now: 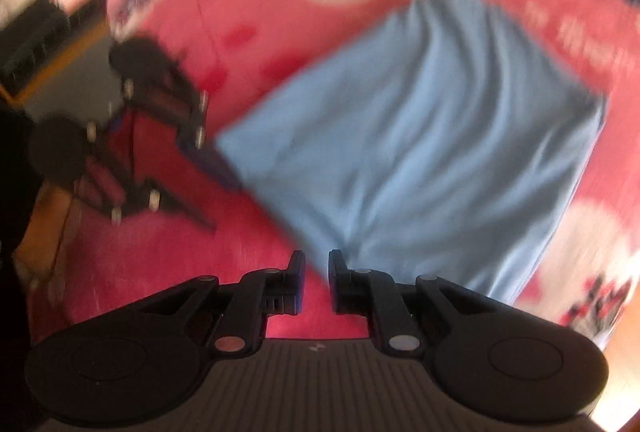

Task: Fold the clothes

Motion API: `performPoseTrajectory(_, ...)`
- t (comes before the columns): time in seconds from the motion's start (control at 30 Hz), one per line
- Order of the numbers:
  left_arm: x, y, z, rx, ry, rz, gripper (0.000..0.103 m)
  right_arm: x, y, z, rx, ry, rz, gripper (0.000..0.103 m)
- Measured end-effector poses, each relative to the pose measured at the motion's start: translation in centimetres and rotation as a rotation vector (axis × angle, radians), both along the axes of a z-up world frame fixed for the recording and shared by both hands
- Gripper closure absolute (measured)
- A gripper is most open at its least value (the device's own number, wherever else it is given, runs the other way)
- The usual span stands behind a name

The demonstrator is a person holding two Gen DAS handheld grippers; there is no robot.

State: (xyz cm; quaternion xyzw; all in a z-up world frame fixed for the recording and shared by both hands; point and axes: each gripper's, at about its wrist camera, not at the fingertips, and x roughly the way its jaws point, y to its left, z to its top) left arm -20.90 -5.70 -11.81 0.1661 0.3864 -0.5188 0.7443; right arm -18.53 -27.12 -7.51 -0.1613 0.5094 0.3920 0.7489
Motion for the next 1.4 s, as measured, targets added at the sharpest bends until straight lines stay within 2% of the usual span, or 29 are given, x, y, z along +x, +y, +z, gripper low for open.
performPoseTrajectory(0.1, 0.1, 0.5, 0.6, -0.004, -0.011, 0.004, 0.076, 0.3, 1.5, -0.7, 0.032, -0.061, 0.024, 0.090)
performPoseTrajectory(0.17, 0.1, 1.0, 1.1, -0.001, -0.040, 0.015, 0.076, -0.2, 2.5, -2.8, -0.004, -0.003, 0.076, 0.089)
performPoseTrajectory(0.23, 0.2, 1.5, 1.4, 0.001, -0.067, 0.037, 0.076, -0.7, 3.1, -3.4, -0.020, 0.087, 0.179, 0.091)
performPoseTrajectory(0.33, 0.5, 1.9, 1.6, 0.006, -0.076, 0.051, 0.076, -2.0, 3.7, -2.4, -0.041, 0.047, 0.260, 0.091)
performPoseTrajectory(0.43, 0.7, 2.3, 1.6, 0.010, -0.080, 0.063, 0.076, -0.3, 3.2, -1.2, 0.023, -0.022, 0.139, 0.091)
performPoseTrajectory(0.53, 0.8, 2.4, 1.6, 0.018, -0.092, 0.064, 0.076, 1.2, 3.2, -1.5, 0.072, -0.078, 0.029, 0.091)
performPoseTrajectory(0.6, 0.8, 2.5, 1.8, 0.014, -0.102, 0.071, 0.076, 0.5, 3.4, -3.1, 0.021, -0.035, 0.060, 0.091)
performPoseTrajectory(0.63, 0.8, 2.5, 1.9, 0.008, -0.109, 0.076, 0.076, -0.4, 3.6, -3.7, -0.001, -0.012, 0.109, 0.090)
performPoseTrajectory(0.67, 0.8, 2.5, 2.0, 0.000, -0.114, 0.080, 0.076, -0.7, 3.4, -3.5, -0.003, -0.014, 0.114, 0.091)
performPoseTrajectory(0.9, 1.5, 0.8, 1.5, -0.008, -0.134, 0.047, 0.076, 0.3, 1.2, -0.9, 0.021, -0.075, -0.004, 0.091)
performPoseTrajectory(0.97, 1.7, 0.3, 1.4, -0.003, -0.143, 0.037, 0.076, 0.1, 0.7, -1.8, -0.050, -0.055, -0.017, 0.091)
performPoseTrajectory(1.07, 1.8, 0.0, 1.3, -0.010, -0.146, 0.036, 0.076, -2.5, 0.3, -3.3, -0.195, 0.068, 0.089, 0.091)
performPoseTrajectory(1.13, 1.9, -0.1, 1.3, -0.013, -0.144, 0.037, 0.076, -3.5, -0.1, -2.5, -0.212, 0.069, 0.101, 0.091)
performPoseTrajectory(1.3, 2.2, -0.9, 1.1, -0.008, -0.138, 0.027, 0.076, -1.0, -0.8, 1.2, -0.072, -0.103, -0.068, 0.091)
performPoseTrajectory(1.4, 2.1, -1.2, 1.0, -0.006, -0.141, 0.018, 0.076, 0.1, -0.4, -0.3, -0.068, -0.100, -0.098, 0.091)
